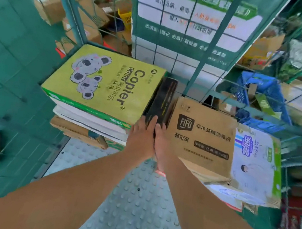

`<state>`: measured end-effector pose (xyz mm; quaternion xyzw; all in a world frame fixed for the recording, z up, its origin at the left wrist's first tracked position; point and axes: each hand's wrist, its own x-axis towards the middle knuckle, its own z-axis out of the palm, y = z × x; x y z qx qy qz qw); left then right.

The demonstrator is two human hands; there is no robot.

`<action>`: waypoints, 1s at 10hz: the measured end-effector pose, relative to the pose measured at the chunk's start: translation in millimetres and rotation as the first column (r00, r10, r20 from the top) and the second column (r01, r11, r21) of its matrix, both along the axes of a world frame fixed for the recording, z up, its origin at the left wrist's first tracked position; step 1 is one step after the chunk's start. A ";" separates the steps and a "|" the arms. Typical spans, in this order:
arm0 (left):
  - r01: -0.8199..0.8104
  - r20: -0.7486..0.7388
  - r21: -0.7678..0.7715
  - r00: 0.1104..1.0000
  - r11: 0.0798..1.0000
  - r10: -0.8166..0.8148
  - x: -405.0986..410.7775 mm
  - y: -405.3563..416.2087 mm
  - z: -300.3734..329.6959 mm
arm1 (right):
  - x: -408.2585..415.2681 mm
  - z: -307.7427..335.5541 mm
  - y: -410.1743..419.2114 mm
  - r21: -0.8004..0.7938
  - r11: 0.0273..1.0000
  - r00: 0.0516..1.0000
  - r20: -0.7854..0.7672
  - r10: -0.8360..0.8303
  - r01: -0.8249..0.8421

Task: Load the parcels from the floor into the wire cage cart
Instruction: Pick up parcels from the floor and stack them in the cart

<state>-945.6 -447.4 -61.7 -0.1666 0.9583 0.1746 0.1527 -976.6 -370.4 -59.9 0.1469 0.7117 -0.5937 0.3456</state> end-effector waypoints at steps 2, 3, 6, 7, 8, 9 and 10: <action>0.208 0.068 -0.308 0.978 0.928 -0.197 -19.3 -27.4 -38.8 | -21.8 -55.1 -9.0 0.131 0.986 0.969 -0.209 0.131 -0.105; 0.211 0.054 -0.347 0.977 0.914 -0.205 -16.8 -30.4 -54.5 | -21.9 -71.5 -18.3 0.229 0.968 0.933 -0.314 0.176 -0.106; 0.229 0.153 -0.170 0.967 0.959 -0.204 -29.4 -37.9 -26.3 | -33.9 -48.7 -24.9 0.325 0.926 0.965 -0.109 0.239 -0.193; 0.190 0.120 -0.062 0.976 0.980 -0.181 -8.4 -41.1 5.0 | -22.7 -15.0 -23.7 0.289 0.951 0.994 0.018 0.105 -0.106; 0.029 0.063 0.070 0.997 0.997 -0.033 32.5 -31.4 24.0 | 10.6 22.6 -15.1 0.248 0.962 0.993 0.058 0.105 -0.116; -0.307 0.079 0.318 0.952 0.897 0.297 73.9 -16.7 38.4 | 47.1 54.4 -2.1 0.216 0.963 0.985 0.107 0.139 -0.160; -0.511 0.165 0.602 0.831 0.613 0.531 113.1 -0.9 61.3 | 82.4 86.7 15.8 0.164 0.968 0.979 0.101 0.177 -0.192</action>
